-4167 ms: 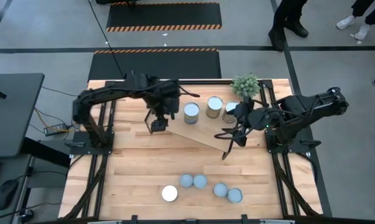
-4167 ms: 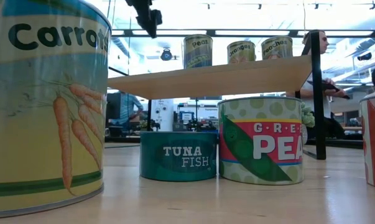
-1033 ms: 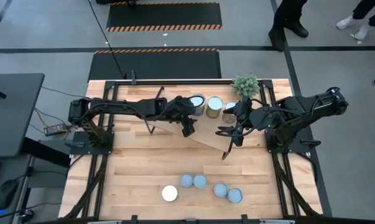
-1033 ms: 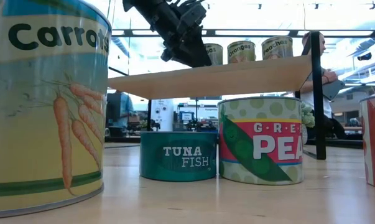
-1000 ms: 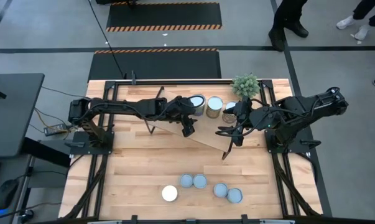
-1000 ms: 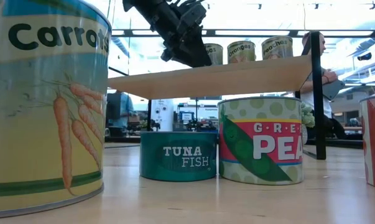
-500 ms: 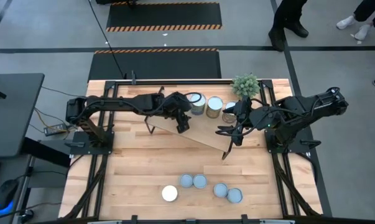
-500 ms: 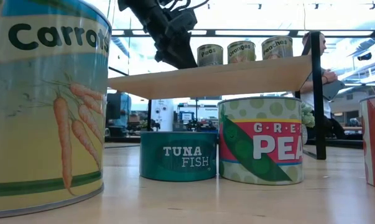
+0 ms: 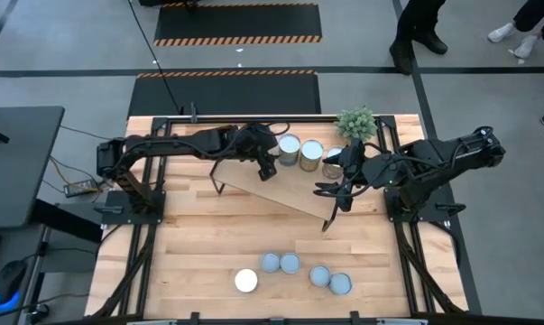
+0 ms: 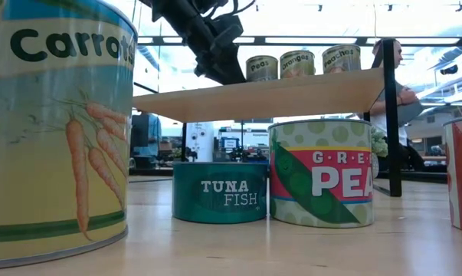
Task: Pick and place cans onto a shelf
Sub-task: Put the canned peas on the shelf, then put the canned carrots on the shelf
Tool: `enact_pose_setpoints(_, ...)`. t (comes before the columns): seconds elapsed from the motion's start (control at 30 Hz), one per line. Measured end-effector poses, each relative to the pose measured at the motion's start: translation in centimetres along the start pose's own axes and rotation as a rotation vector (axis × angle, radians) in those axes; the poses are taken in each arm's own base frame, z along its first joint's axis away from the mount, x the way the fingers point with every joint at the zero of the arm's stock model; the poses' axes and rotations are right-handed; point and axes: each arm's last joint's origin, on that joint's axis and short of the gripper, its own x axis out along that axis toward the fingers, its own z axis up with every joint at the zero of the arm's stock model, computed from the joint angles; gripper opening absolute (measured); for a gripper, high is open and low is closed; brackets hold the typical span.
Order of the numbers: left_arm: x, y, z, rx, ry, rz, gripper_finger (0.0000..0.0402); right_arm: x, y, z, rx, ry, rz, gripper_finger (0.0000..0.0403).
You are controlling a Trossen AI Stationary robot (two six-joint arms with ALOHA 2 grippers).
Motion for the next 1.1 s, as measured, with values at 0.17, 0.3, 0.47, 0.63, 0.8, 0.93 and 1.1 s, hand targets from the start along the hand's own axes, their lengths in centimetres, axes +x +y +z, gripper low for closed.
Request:
enact_pose_setpoints(0.17, 0.5, -0.2, 0.2, -0.004, -0.025, -0.018, 0.0181, 0.0, 0.0, 0.0, -0.003, 0.000, 0.000, 0.0347)
enact_pose_setpoints(0.3, 0.2, -0.4, -0.3, 0.004, 0.024, -0.044, 0.0181, 0.0, 0.0, 0.0, 0.004, 0.001, 0.000, 0.0347)
enact_pose_setpoints(0.47, -3.4, -0.8, -0.4, 0.043, 0.076, -0.070, 0.0181, 0.0, 0.0, 0.0, 0.002, 0.006, 0.007, 0.0347)
enact_pose_setpoints(0.63, -7.9, -3.0, 0.2, 0.092, -0.002, -0.374, 0.0181, 0.7, 0.6, -0.3, -0.046, 0.057, 0.078, 0.0347)
enact_pose_setpoints(0.8, -10.5, -5.4, -0.1, 0.043, 0.017, -0.532, 0.0181, 1.6, 1.8, -0.7, -0.100, 0.085, 0.110, 0.0347)
enact_pose_setpoints(0.93, -11.8, -8.1, -0.8, 0.077, 0.043, -0.601, 0.0183, 2.3, 3.0, -0.8, -0.094, 0.075, 0.137, 0.0347)
enact_pose_setpoints(1.1, -13.0, -10.5, -1.9, 0.156, 0.069, -0.597, 0.0221, 3.4, 4.3, -1.2, -0.051, 0.080, 0.129, 0.0347)
